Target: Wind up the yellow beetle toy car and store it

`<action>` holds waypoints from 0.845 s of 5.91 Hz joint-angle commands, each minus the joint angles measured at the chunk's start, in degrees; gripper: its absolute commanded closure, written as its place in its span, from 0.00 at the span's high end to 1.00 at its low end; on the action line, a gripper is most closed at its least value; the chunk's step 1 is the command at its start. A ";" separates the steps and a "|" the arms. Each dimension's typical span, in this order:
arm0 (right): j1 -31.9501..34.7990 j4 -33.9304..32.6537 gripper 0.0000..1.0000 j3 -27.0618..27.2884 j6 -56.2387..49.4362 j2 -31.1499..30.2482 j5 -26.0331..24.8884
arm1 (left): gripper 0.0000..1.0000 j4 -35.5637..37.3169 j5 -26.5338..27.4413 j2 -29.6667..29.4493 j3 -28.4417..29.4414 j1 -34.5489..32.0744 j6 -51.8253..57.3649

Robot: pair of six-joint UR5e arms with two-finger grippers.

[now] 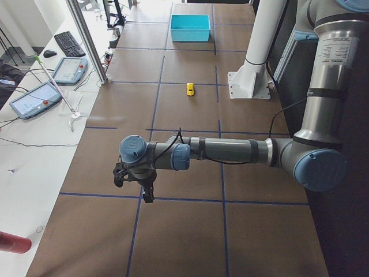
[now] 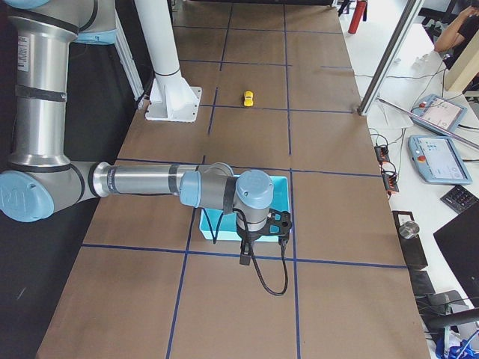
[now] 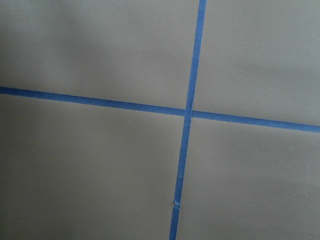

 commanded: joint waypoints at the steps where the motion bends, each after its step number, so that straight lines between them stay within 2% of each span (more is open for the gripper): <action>1: 0.00 0.00 1.00 0.01 -0.06 0.00 0.06 | 1.00 -0.12 0.00 0.09 0.23 0.01 0.18; 3: -0.09 0.00 1.00 -0.08 -0.15 0.00 0.06 | 1.00 -0.04 -0.09 0.09 0.41 0.36 0.18; 5: 0.00 0.09 1.00 -0.08 -0.15 0.00 0.06 | 1.00 -0.48 -1.14 0.01 -2.21 0.62 0.18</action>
